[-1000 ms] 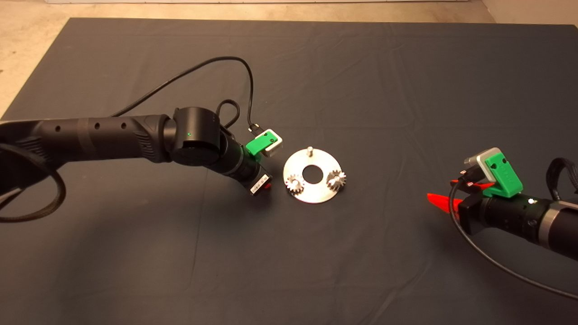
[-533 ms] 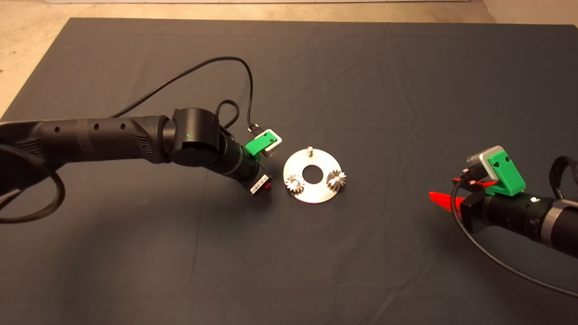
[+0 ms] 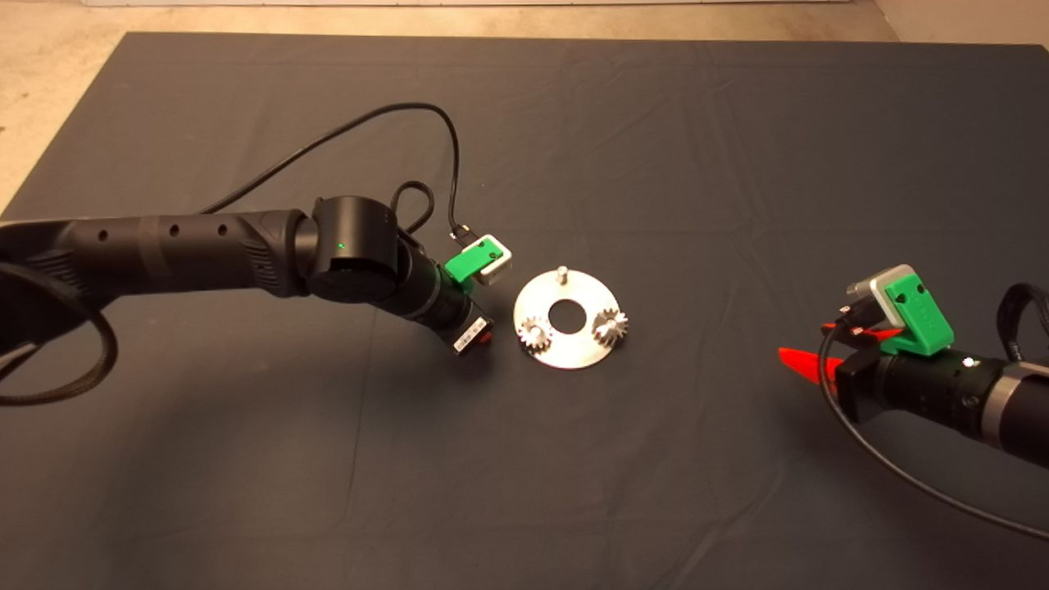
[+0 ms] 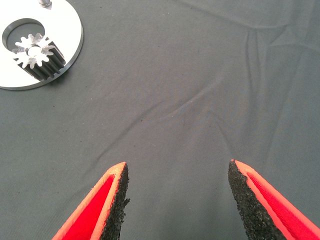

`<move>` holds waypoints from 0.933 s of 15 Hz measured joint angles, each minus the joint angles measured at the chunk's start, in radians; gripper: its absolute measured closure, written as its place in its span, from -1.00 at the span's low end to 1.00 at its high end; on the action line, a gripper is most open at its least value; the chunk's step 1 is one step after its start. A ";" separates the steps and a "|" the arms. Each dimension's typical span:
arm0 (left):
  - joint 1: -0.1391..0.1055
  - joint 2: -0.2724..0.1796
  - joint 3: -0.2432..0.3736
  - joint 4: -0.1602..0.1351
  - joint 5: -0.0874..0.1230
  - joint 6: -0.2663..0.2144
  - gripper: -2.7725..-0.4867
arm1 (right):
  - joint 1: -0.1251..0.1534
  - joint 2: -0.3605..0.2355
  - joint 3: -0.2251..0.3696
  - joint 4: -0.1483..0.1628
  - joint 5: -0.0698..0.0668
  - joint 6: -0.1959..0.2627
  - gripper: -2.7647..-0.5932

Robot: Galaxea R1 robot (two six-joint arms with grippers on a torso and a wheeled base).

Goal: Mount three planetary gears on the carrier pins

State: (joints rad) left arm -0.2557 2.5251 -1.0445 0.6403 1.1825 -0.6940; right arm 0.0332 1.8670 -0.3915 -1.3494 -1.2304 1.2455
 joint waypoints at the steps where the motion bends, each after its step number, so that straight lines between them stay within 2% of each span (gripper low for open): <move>1: -0.017 0.002 0.000 -0.005 0.021 0.000 0.84 | 0.000 0.000 0.000 0.000 0.000 0.000 0.19; 2: -0.045 0.003 0.000 -0.006 0.027 0.000 0.85 | 0.000 0.000 0.000 0.000 0.000 0.000 0.19; 4: -0.117 0.009 -0.008 -0.009 0.032 0.003 0.86 | 0.000 0.000 0.000 0.000 0.000 0.000 0.19; 5: -0.133 0.013 -0.024 -0.024 0.032 0.008 0.86 | 0.000 0.001 0.000 0.000 0.000 0.000 0.19; 6: -0.135 0.019 -0.038 -0.033 0.031 0.032 0.86 | 0.000 0.001 0.000 0.000 0.000 0.000 0.19; 7: -0.133 0.026 -0.056 -0.054 0.033 0.060 0.86 | 0.000 0.001 0.000 0.000 0.000 0.000 0.19; 9: -0.130 0.044 -0.093 -0.080 0.037 0.084 0.86 | 0.000 0.001 0.000 0.000 0.000 0.000 0.14; 11: -0.130 0.070 -0.124 -0.083 0.040 0.094 0.86 | 0.000 0.003 0.000 0.009 0.000 0.000 0.05; 12: -0.130 0.083 -0.135 -0.088 0.040 0.095 0.86 | 0.005 0.003 0.000 0.024 -0.001 0.000 0.05; 13: -0.130 0.096 -0.147 -0.094 0.039 0.096 0.86 | 0.020 0.002 0.000 0.045 -0.001 0.000 0.05; 14: -0.130 0.106 -0.155 -0.098 0.038 0.099 0.86 | 0.051 0.001 0.000 0.069 -0.001 -0.002 0.05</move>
State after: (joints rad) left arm -0.3857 2.6315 -1.1994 0.5420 1.2204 -0.5955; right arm 0.0839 1.8685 -0.3915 -1.2800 -1.2311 1.2433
